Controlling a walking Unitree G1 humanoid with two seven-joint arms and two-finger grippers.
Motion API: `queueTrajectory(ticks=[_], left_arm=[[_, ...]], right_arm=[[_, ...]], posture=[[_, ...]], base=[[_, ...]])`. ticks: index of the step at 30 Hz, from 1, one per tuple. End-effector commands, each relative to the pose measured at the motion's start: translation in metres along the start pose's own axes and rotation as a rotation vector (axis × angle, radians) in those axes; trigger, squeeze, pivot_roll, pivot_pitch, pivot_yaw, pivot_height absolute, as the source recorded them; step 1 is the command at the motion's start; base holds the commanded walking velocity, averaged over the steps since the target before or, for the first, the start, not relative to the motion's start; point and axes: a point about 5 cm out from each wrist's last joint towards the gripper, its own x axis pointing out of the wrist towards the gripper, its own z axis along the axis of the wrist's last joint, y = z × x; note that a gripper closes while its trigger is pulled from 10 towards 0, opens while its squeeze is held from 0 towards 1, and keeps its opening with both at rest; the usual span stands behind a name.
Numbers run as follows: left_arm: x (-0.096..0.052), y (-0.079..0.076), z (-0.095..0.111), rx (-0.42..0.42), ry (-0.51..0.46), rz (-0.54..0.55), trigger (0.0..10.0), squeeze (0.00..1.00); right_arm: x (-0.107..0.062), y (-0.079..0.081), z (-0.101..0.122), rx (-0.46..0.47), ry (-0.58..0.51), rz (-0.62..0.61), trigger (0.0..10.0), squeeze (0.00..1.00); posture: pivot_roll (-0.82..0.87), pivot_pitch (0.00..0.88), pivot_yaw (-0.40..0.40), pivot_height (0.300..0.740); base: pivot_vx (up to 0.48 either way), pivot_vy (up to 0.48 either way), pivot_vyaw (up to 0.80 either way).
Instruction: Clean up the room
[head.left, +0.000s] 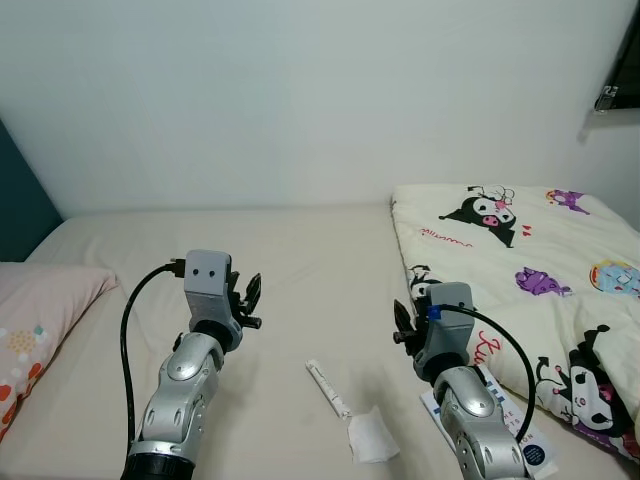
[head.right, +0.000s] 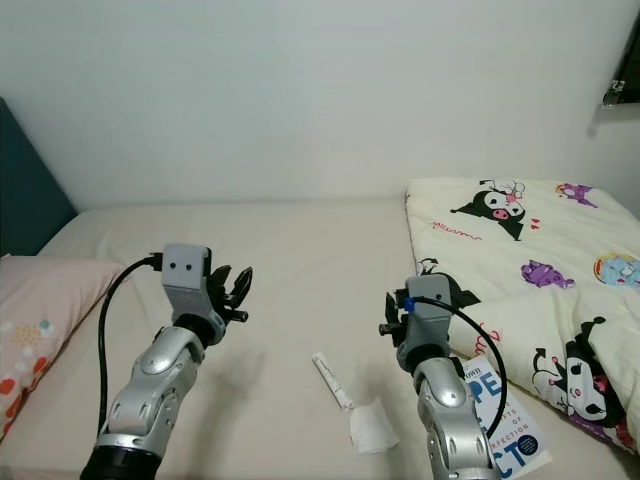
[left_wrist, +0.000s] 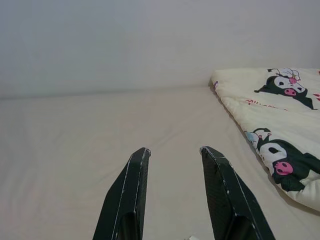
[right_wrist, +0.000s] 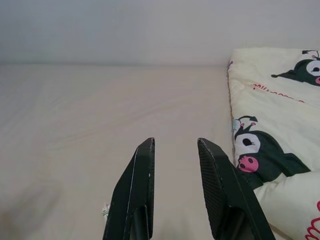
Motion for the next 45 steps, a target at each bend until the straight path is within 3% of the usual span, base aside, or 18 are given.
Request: queueTrajectory(ticks=[1, 8, 23, 45], left_arm=[[0.0, 0.004, -0.0039, -0.013, 0.028, 0.01, 10.0, 0.0], [-0.0006, 0.0031, -0.0042, -0.038, 0.033, 0.002, 10.0, 0.0], [-0.0016, 0.003, -0.004, -0.044, 0.035, -0.002, 10.0, 0.0], [0.0004, 0.0028, -0.0091, 0.004, 0.1, -0.015, 10.0, 0.0]], right_arm=[[-0.0006, 0.0012, -0.0038, 0.021, 0.021, 0.003, 10.0, 0.0], [-0.001, 0.0019, -0.0039, 0.029, 0.022, 0.001, 10.0, 0.0], [-0.0016, 0.0023, -0.0047, 0.032, 0.028, 0.003, 10.0, 0.0], [-0.0041, 0.0, -0.0091, 0.051, 0.047, -0.011, 10.0, 0.0]], posture=[[0.01, 0.006, 0.046, 0.74], [0.01, 0.0, 0.047, 0.74], [0.01, 0.004, 0.044, 0.74], [0.01, 0.019, 0.06, 0.74]], base=[[0.0, 0.0, 0.0], [0.0, 0.0, 0.0], [-0.296, 0.0, 0.0], [0.0, 0.0, 0.0]])
